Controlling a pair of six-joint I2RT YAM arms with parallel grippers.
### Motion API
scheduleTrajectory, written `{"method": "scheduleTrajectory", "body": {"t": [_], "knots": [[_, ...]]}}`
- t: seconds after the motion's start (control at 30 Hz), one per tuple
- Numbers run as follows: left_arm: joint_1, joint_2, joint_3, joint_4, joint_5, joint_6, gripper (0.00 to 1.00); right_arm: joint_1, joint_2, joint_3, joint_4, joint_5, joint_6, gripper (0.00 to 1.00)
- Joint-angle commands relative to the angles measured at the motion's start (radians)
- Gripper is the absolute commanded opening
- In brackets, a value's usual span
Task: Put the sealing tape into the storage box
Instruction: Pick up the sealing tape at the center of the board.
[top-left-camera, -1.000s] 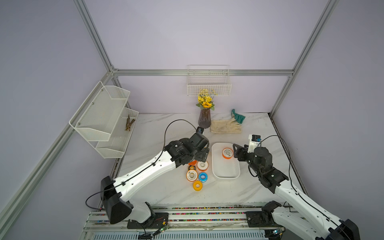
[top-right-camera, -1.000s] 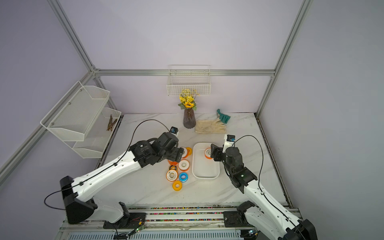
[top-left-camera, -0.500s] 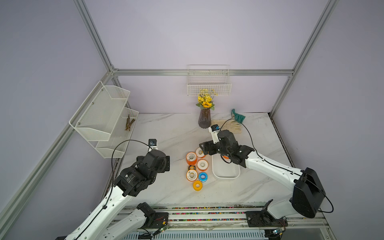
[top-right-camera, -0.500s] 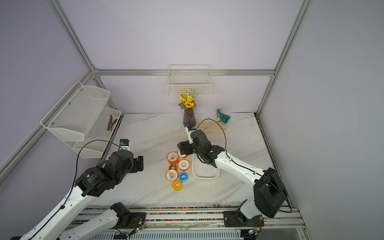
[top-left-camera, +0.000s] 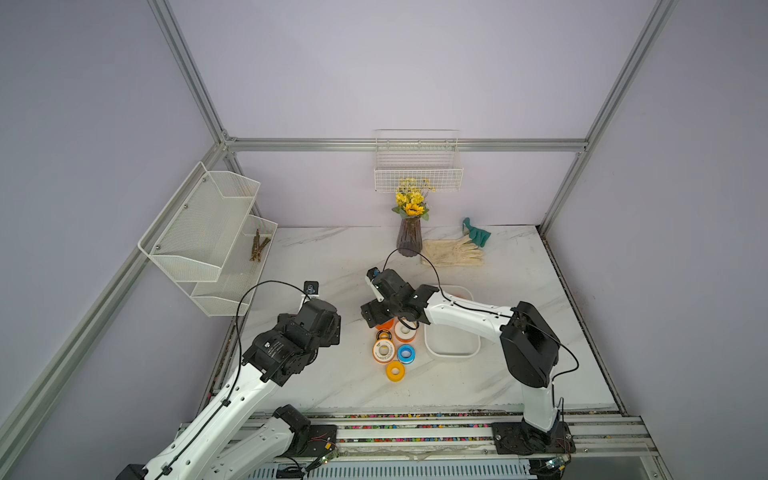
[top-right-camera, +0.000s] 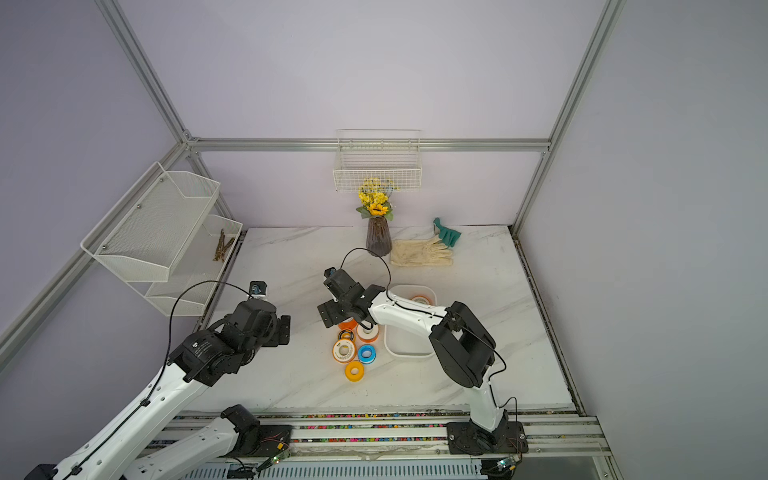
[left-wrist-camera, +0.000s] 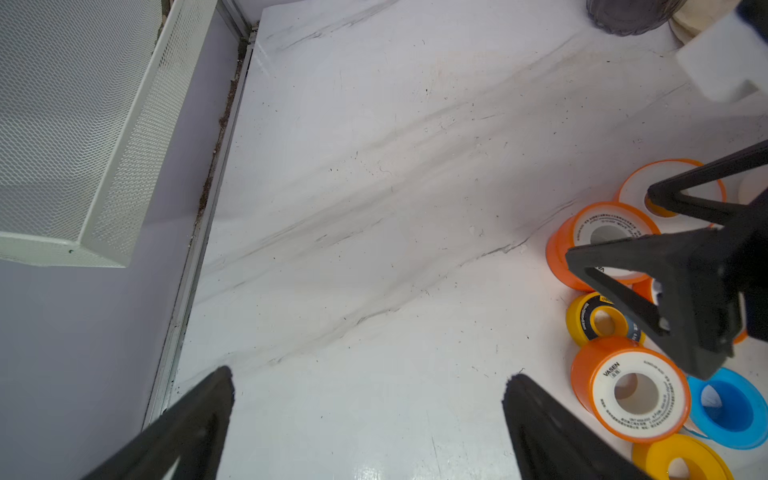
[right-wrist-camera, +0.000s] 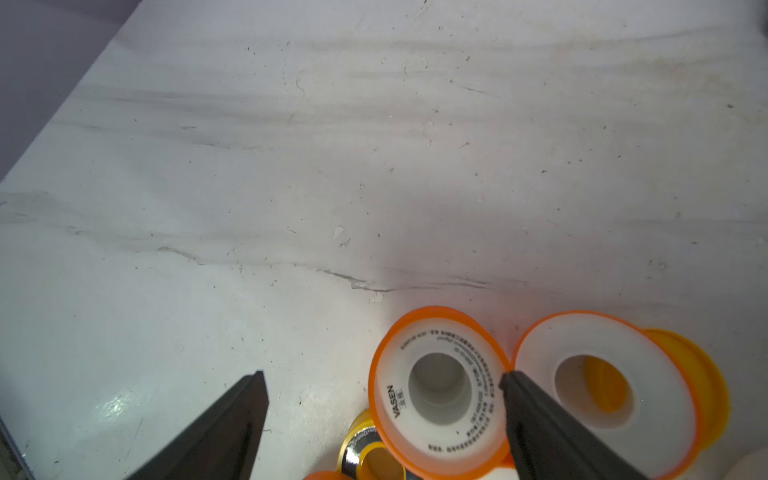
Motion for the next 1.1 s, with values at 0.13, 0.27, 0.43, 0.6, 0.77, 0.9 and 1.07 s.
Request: {"method": "scheduleTrajectory", "body": {"t": [0.13, 0.27, 0.43, 0.6, 0.77, 0.9, 1.07], "knots": [[0.035, 0.009, 0.003, 0.036, 0.029, 0.034, 1.0, 0.029, 0.05, 0.066, -0.098, 0.149, -0.04, 0.95], [0.046, 0.017, 0.003, 0.039, 0.039, 0.038, 1.0, 0.031, 0.05, 0.063, -0.093, 0.171, -0.047, 0.95], [0.053, 0.025, 0.005, 0.039, 0.048, 0.041, 1.0, 0.03, 0.085, 0.099, -0.144, 0.238, -0.021, 0.94], [0.054, 0.029, 0.003, 0.039, 0.052, 0.042, 1.0, 0.031, 0.1, 0.106, -0.146, 0.236, -0.018, 0.93], [0.056, 0.029, 0.004, 0.038, 0.052, 0.042, 1.0, 0.031, 0.115, 0.107, -0.148, 0.215, -0.018, 0.92], [0.056, 0.03, 0.002, 0.039, 0.052, 0.04, 1.0, 0.031, 0.124, 0.104, -0.146, 0.206, -0.017, 0.89], [0.058, 0.03, 0.002, 0.039, 0.052, 0.04, 1.0, 0.031, 0.129, 0.097, -0.141, 0.19, -0.011, 0.86]]}}
